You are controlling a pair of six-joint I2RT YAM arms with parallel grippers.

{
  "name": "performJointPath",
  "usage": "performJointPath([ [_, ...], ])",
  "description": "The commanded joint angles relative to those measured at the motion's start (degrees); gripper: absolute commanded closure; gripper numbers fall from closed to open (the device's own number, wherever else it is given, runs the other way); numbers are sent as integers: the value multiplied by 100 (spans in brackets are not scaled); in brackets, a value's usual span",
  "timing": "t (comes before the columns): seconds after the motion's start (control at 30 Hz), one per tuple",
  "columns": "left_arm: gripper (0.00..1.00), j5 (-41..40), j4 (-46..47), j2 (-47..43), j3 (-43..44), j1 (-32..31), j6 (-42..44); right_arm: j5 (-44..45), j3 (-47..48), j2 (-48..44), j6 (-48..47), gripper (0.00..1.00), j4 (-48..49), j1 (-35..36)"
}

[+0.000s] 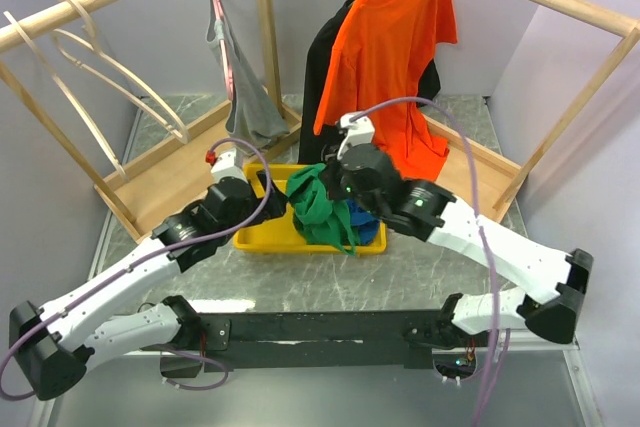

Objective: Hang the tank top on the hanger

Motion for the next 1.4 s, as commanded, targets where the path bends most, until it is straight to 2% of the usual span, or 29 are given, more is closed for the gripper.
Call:
performJointPath([
  [0.0,1,-283,58,-347,248,28,155,-334,612,-383,-163,100,-196,-7],
  [0.17,1,-230,155,-567,274,46,339,-414,658,-832,-129,100,-267,-15],
  [0.3,1,261,496,-716,204,37,700,-370,-17,-930,3,100,-311,-24],
  [0.4,1,604,734,-883,55,37,955,-869,-509,-676,178,97,-58,-24],
  [0.43,1,648,718,-910,46,37,990,-1062,-660,-596,214,91,65,-15],
  [0.47,1,675,700,-936,37,46,1034,-1256,-800,-508,249,67,180,-15],
  [0.53,0,763,656,-1033,-16,37,1061,-1319,-1021,-271,346,45,347,-24],
  [0.57,1,815,656,-1068,-103,37,1122,-1302,-1048,-227,364,31,374,-24],
  [0.63,1,1114,674,-1095,-191,37,1192,-1179,-1135,-296,390,23,366,-24],
  [0.77,2,1720,638,-963,-489,28,1184,-626,-1469,-779,539,22,94,-33],
  [0.93,7,2502,920,-840,-1017,-25,965,-677,-2900,-1737,1066,24,154,-24],
  [1.17,7,2538,893,-1103,-1772,-472,596,-1266,-4815,-3142,1708,27,707,-24],
  [1.27,9,2687,1296,-1218,-2237,-560,157,-1363,-5352,-3363,2138,29,1199,-24],
  [1.37,11,2662,1736,-1192,-2598,-753,-178,-1215,-5556,-3137,2315,32,1595,-24],
])
